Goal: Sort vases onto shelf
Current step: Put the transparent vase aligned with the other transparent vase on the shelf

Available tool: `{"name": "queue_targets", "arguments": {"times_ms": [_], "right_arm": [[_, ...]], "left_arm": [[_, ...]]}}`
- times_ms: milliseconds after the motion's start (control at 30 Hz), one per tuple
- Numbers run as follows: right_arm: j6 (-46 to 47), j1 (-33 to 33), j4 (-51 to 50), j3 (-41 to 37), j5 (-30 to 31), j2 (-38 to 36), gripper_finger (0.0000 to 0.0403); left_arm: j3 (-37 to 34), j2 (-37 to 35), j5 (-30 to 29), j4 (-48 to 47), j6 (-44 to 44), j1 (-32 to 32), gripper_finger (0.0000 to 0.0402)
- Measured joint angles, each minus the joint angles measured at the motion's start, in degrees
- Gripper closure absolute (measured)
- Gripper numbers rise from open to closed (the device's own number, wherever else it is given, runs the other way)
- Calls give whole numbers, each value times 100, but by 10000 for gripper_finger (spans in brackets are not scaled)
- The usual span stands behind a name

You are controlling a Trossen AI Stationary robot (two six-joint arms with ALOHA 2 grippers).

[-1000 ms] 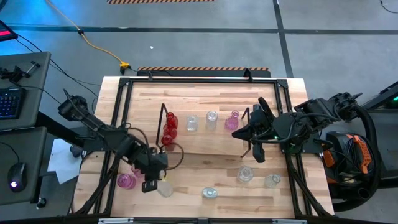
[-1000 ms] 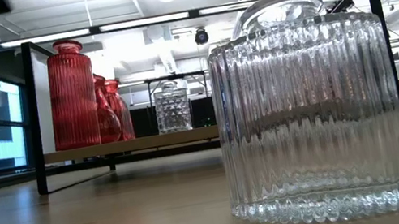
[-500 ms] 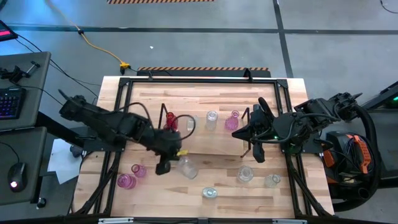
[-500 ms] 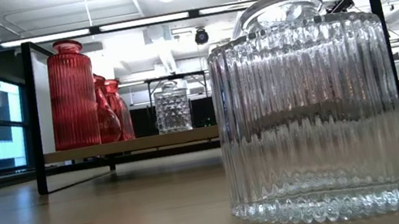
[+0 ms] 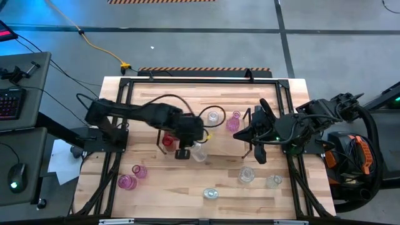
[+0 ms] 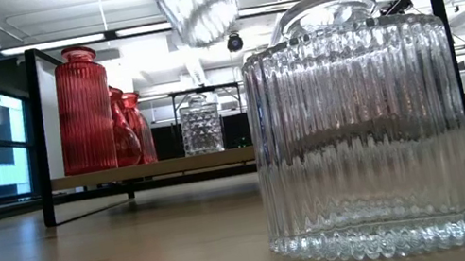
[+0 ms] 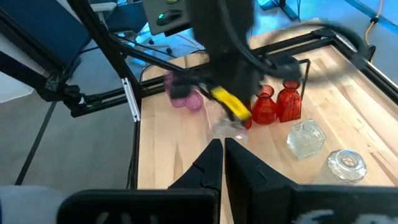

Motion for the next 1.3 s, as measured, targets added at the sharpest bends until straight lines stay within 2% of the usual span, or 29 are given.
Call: {"name": "queue_targets", "arguments": {"times_ms": [133,400,533,800,933,1300], "right_arm": [[44,101,-6,0,-3,0,402],[1060,565,-731,0,-299,-22,402],[1340,782,-915,0,-106,-66,402],[1527,1033,-906,0,185,-76,402],[1531,1152,-903,0,385,-76,402],[1530,1154,-891,0,390,-76,402]], "left_arm": [[29,338,-1,-153,213,146,372],[28,629,-449,-139,417,277,371],[16,630,-628,-122,510,467,371],[11,630,-361,-546,516,715,371],[7,672,-364,-660,600,686,371],[1,1067,-552,-668,759,655,371]]}}
